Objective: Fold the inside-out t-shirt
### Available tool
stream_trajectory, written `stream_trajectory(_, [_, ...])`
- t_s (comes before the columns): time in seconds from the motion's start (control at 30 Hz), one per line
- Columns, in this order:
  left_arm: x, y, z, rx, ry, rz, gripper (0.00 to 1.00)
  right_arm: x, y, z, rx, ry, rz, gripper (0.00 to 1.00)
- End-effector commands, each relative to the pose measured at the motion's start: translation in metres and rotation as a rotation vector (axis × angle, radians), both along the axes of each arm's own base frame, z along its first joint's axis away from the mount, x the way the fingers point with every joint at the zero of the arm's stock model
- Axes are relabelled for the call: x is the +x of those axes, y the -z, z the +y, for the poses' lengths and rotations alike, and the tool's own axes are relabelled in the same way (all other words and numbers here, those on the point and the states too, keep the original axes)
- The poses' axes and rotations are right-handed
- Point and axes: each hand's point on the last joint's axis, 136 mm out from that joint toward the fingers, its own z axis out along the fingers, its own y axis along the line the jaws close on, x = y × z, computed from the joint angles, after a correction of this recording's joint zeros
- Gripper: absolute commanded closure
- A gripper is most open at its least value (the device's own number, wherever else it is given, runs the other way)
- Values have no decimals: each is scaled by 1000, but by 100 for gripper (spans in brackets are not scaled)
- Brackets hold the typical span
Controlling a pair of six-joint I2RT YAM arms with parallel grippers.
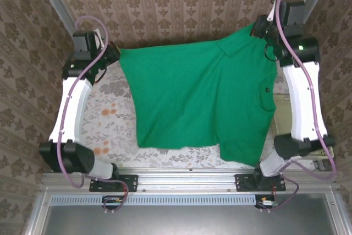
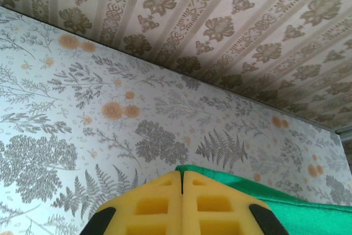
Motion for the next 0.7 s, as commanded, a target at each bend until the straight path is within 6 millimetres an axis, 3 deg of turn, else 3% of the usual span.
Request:
stream_trajectory(0.0, [22, -57, 9, -34, -5, -158, 100, 25, -43, 7, 57, -105, -149, 100])
stream_trajectory(0.1, [45, -79, 15, -52, -9, -228, 100, 49, -60, 16, 79, -174, -218, 100])
stream_trajectory(0.2, [60, -102, 16, -67, 25, -296, 100, 59, -80, 23, 106, -219, -295, 100])
stream_trajectory(0.37, [52, -127, 16, -29, 60, -371, 100, 54, -88, 34, 121, -283, -319, 100])
stream_trajectory(0.53, [8, -122, 15, -15, 76, -408, 100, 32, -58, 45, 130, -332, -193, 100])
stream_trajectory(0.67, [-33, -82, 4, -62, 111, -353, 100, -6, -2, 47, 194, -317, -74, 100])
